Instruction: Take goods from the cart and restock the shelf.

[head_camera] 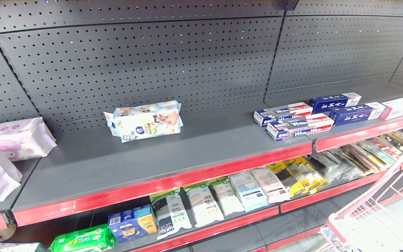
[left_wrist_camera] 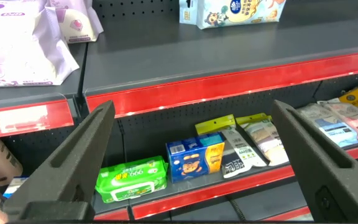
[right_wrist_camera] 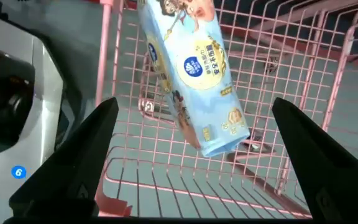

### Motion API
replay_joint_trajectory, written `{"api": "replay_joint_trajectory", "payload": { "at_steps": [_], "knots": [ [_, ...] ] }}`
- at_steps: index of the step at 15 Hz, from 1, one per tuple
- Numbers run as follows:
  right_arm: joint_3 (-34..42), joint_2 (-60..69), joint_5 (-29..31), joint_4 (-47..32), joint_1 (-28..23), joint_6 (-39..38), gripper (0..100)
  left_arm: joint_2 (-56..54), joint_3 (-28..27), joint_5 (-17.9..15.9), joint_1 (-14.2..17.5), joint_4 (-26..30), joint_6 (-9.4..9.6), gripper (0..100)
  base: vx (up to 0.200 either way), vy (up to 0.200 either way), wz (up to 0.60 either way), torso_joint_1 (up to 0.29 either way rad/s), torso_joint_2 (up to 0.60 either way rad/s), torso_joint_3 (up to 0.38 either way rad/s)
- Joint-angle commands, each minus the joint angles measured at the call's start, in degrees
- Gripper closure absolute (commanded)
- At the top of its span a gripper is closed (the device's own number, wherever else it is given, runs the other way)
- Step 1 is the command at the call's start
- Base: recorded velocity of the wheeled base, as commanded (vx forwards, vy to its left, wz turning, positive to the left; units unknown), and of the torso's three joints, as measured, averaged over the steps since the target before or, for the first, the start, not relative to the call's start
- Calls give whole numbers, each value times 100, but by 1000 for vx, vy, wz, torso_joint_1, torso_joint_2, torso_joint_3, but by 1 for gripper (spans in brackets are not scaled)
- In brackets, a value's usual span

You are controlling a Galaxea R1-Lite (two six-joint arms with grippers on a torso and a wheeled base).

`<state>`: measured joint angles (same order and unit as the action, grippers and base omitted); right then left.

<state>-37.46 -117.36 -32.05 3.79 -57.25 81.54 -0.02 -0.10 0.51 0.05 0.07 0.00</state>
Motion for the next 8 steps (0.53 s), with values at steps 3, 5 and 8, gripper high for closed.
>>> {"api": "replay_joint_trajectory", "payload": {
  "at_steps": [3,5,8],
  "knots": [
    [-174,-718,384,623,-5,283,0,2,1,2,4,1,0,0,0,0,0,0,0,0],
    [-174,-701,718,667,-5,-279,0,2,1,2,4,1,0,0,0,0,0,0,0,0],
    [-323,-701,1183,676,-5,-745,0,2,1,2,4,1,0,0,0,0,0,0,0,0]
  ]
}}
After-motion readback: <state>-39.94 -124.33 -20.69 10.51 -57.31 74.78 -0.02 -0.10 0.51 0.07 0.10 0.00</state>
